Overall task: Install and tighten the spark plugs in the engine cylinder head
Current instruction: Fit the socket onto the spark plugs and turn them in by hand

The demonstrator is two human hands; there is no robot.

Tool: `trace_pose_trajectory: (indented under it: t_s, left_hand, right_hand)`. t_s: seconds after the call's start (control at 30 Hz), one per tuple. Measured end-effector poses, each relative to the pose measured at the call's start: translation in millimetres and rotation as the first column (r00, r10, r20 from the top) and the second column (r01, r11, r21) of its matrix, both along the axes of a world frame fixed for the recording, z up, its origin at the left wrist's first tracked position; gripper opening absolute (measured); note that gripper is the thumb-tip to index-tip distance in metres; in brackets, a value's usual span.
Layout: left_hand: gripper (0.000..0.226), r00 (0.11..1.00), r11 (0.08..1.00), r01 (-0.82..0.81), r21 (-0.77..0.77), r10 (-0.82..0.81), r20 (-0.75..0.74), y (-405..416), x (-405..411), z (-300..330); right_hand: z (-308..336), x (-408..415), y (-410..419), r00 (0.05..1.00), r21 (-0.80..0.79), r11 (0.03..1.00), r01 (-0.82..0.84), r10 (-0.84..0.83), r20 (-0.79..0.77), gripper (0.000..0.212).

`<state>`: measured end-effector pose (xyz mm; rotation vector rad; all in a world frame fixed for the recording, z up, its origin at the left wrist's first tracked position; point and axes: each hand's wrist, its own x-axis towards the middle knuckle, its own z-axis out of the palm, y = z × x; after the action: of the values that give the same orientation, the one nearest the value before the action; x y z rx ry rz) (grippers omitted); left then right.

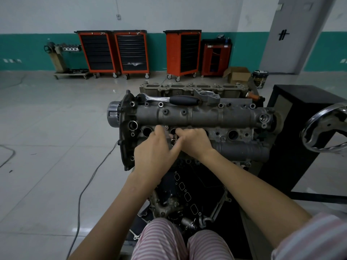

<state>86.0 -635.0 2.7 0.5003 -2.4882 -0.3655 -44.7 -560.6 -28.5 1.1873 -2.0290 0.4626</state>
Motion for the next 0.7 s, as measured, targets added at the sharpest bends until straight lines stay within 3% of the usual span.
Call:
trace_pose_trajectory:
  t_s: [0.1, 0.17, 0.23, 0.33, 0.57, 0.63, 0.7]
  left_hand:
    - [0.047, 0.997, 0.993, -0.057, -0.104, 0.062, 0.046, 4.1, 0.9, 2.2]
    - [0.046, 0.995, 0.982, -0.080, -0.172, 0.088, 0.040, 6.1, 0.5, 4.3]
    - [0.033, 0.996, 0.975, -0.076, -0.210, 0.084, 0.029, 5.2, 1.1, 6.2]
    - [0.020, 0.999, 0.972, 0.000, -0.234, 0.007, 0.033, 1.7, 4.2, 8.8]
    - [0.042, 0.996, 0.985, -0.035, -0.168, 0.047, 0.074, 3.8, 3.6, 4.4]
    - [0.044, 0.992, 0.981, -0.063, -0.181, 0.082, 0.099, 4.6, 3.1, 3.9]
    - [0.039, 0.989, 0.973, -0.078, -0.216, 0.102, 0.104, 5.5, 3.0, 4.8]
  right_hand:
    - [-0.9, -0.3, -1.4, 1.000, -0.031, 0.999, 0.009, -0.010, -0.027, 0.029]
    - [-1.6, -1.0, -1.5, 0.999, -0.044, 0.999, 0.010, -0.012, -0.037, 0.021]
    - [-1.0, -1.2, -1.3, 1.000, -0.028, 1.000, 0.009, -0.009, -0.016, 0.017]
    - [-0.6, 0.1, -2.9, 0.999, -0.001, 1.000, 0.031, -0.031, 0.011, 0.031]
    - [-5.2, -4.5, -1.2, 0.999, -0.002, 1.000, -0.005, 0.005, -0.050, 0.020]
    - [-5.0, -3.9, -1.5, 0.997, 0.003, 1.000, 0.011, -0.011, -0.077, 0.013]
    - [-4.4, -3.3, -2.4, 0.998, -0.014, 1.000, 0.014, -0.015, -0.067, 0.020]
